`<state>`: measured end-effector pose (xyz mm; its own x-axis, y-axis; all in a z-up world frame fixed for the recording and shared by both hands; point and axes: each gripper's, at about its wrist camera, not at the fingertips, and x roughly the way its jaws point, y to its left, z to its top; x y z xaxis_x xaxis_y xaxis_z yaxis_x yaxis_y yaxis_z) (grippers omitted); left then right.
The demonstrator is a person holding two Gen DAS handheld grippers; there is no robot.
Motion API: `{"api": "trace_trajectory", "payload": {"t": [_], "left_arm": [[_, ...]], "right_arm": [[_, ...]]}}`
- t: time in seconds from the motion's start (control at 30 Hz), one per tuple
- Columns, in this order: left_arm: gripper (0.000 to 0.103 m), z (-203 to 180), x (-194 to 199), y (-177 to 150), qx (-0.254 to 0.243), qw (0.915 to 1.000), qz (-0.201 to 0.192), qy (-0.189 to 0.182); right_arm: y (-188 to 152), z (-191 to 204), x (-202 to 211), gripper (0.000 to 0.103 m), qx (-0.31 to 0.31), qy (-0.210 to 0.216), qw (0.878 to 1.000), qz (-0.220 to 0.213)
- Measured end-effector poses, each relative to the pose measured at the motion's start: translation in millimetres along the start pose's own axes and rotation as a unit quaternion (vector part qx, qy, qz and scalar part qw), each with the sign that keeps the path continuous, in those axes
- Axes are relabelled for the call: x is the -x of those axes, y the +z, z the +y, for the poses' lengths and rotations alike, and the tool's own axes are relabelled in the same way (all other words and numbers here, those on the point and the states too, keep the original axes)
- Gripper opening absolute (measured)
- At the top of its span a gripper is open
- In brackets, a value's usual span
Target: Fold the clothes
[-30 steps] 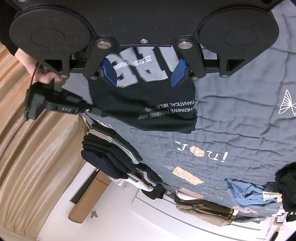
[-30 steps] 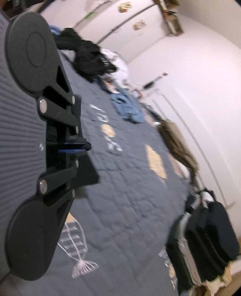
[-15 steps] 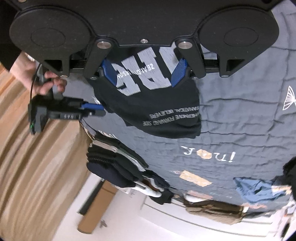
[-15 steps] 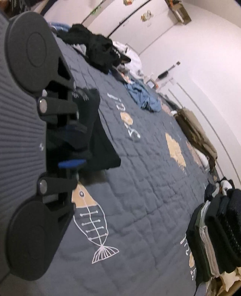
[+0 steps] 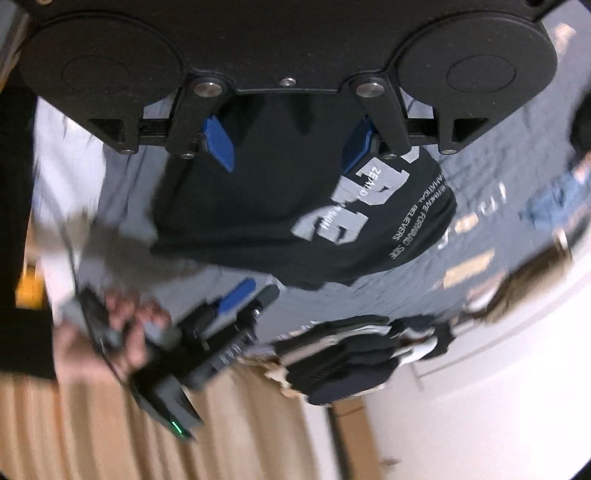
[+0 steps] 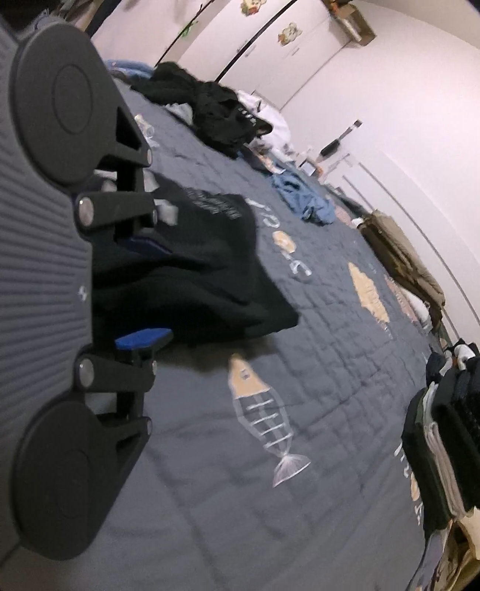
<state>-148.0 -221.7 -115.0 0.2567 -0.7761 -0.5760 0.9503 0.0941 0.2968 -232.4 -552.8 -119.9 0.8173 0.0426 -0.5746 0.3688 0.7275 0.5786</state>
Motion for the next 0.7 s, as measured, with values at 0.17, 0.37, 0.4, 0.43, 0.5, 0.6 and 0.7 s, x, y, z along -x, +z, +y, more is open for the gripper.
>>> {"api": "trace_trajectory", "payload": {"t": [0.17, 0.37, 0.4, 0.43, 0.5, 0.6, 0.7], "left_arm": [[0.056, -20.7, -6.0, -11.1, -0.075, 0.9967, 0.022, 0.022], [0.049, -35.6, -10.7, -20.8, -0.132, 0.9896, 0.043, 0.039], [0.049, -36.8, -12.5, -22.6, -0.138, 0.9885, 0.047, 0.040], [0.050, -37.9, -14.3, -24.3, -0.144, 0.9875, 0.051, 0.041], [0.050, -42.0, -14.9, -28.4, -0.158, 0.9849, 0.056, 0.045], [0.049, -46.3, -15.2, -31.7, -0.174, 0.9820, 0.055, 0.047], [0.043, -48.1, -15.9, -32.3, -0.181, 0.9807, 0.054, 0.052]], "right_arm": [[-27.4, 2.4, 20.3, 0.043, -0.008, -0.012, 1.000, -0.002], [-57.1, 4.8, 34.7, 0.044, -0.012, -0.043, 0.999, -0.004], [-59.9, 4.6, 36.2, 0.044, -0.016, -0.045, 0.999, -0.005], [-62.6, 4.3, 37.7, 0.044, -0.019, -0.046, 0.999, -0.006], [-67.9, 3.9, 40.6, 0.044, -0.025, -0.049, 0.998, -0.008], [-76.1, 5.5, 44.6, 0.044, -0.029, -0.069, 0.997, -0.022], [-82.6, 5.7, 43.5, 0.044, -0.040, -0.074, 0.996, -0.024]]}}
